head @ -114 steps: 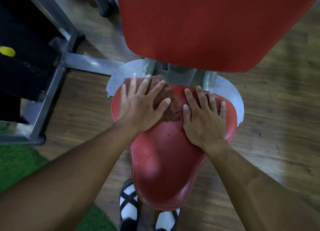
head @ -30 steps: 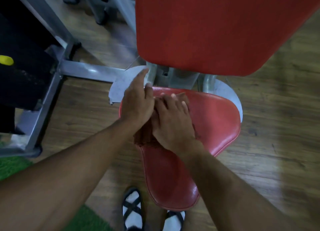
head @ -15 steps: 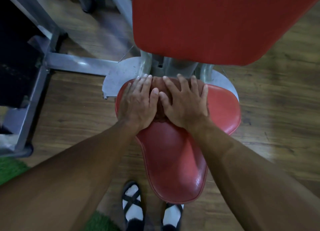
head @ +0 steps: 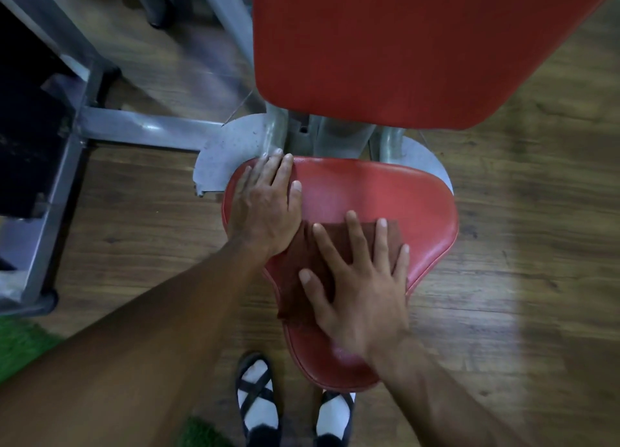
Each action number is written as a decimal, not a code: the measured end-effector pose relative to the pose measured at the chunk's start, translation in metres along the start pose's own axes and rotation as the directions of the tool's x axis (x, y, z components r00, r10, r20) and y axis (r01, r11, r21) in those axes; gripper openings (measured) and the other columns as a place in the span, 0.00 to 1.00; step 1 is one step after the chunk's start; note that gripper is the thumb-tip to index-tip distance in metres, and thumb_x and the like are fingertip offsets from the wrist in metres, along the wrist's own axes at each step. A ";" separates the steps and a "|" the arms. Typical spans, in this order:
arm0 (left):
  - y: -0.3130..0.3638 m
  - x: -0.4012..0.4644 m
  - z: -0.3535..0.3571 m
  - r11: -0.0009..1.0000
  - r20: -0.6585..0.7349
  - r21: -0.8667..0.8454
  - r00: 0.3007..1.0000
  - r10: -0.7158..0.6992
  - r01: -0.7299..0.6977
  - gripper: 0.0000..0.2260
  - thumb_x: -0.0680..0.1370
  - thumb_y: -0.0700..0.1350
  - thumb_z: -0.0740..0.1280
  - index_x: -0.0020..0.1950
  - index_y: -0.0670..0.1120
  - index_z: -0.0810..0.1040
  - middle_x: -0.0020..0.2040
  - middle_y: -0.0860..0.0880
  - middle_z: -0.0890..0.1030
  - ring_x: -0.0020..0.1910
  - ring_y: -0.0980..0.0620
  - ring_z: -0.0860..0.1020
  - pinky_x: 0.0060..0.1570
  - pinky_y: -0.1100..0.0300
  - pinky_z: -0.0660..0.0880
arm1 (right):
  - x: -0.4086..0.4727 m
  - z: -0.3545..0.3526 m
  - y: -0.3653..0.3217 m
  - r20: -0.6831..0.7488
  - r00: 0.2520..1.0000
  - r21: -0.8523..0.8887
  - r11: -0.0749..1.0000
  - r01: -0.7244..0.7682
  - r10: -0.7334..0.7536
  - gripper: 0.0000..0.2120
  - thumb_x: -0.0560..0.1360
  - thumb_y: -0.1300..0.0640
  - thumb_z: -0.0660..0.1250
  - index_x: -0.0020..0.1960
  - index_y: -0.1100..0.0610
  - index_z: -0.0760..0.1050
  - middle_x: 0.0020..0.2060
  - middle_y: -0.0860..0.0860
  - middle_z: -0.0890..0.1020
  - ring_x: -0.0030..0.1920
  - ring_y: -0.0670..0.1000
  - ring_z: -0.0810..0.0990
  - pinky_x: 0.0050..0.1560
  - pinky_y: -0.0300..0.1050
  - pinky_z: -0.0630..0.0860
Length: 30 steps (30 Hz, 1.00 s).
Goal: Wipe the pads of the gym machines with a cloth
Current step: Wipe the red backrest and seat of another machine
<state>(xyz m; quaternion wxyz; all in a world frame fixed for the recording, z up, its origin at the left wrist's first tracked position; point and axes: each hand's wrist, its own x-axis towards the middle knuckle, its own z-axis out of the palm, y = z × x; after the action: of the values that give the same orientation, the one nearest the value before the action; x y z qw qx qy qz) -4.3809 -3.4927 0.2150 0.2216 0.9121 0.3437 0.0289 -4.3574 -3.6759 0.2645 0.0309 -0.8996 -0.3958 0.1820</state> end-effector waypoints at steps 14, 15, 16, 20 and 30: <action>0.000 0.000 0.001 1.000 -0.045 0.006 0.999 0.008 -0.008 0.23 0.84 0.51 0.52 0.78 0.45 0.63 0.78 0.46 0.64 0.78 0.49 0.58 0.77 0.52 0.52 | 0.055 -0.004 0.015 -0.092 0.990 -0.048 0.993 -0.108 0.104 0.27 0.81 0.39 0.44 0.80 0.41 0.53 0.81 0.54 0.50 0.80 0.62 0.46 0.74 0.71 0.44; 0.000 0.000 0.002 1.000 -0.046 0.006 0.999 0.012 -0.012 0.23 0.84 0.51 0.53 0.78 0.45 0.63 0.78 0.46 0.64 0.78 0.49 0.58 0.77 0.52 0.52 | 0.060 -0.006 0.019 -0.066 0.993 -0.061 0.993 -0.099 0.095 0.28 0.81 0.38 0.44 0.80 0.39 0.51 0.81 0.54 0.48 0.80 0.63 0.44 0.74 0.71 0.43; 0.000 0.000 0.002 1.000 -0.049 0.008 0.999 0.014 -0.014 0.22 0.84 0.51 0.53 0.78 0.45 0.64 0.78 0.45 0.64 0.78 0.49 0.59 0.77 0.51 0.53 | 0.066 -0.009 0.023 -0.038 0.995 -0.076 0.993 -0.090 0.088 0.27 0.81 0.36 0.45 0.79 0.38 0.50 0.81 0.53 0.46 0.80 0.64 0.42 0.74 0.71 0.42; 0.001 0.000 0.001 1.000 -0.057 0.026 0.998 0.007 -0.005 0.24 0.83 0.52 0.52 0.77 0.45 0.65 0.77 0.45 0.65 0.78 0.48 0.60 0.77 0.50 0.54 | 0.073 -0.012 0.026 -0.030 0.991 -0.048 0.990 -0.131 0.129 0.29 0.79 0.30 0.46 0.78 0.33 0.47 0.81 0.52 0.41 0.78 0.68 0.38 0.71 0.77 0.40; 0.000 0.000 0.001 1.000 -0.020 0.020 1.000 0.007 -0.007 0.27 0.81 0.54 0.50 0.78 0.46 0.63 0.78 0.46 0.63 0.78 0.49 0.58 0.78 0.51 0.53 | 0.063 -0.009 0.012 0.007 0.987 -0.044 0.986 -0.162 0.162 0.33 0.76 0.26 0.42 0.79 0.35 0.44 0.81 0.55 0.39 0.78 0.68 0.37 0.72 0.75 0.41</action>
<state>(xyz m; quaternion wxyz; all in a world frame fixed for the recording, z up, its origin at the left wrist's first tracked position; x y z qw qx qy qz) -4.3808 -3.4932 0.2145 0.2088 0.9152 0.3428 0.0354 -4.3073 -3.6379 0.2512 -0.0058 -0.9282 -0.3254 0.1802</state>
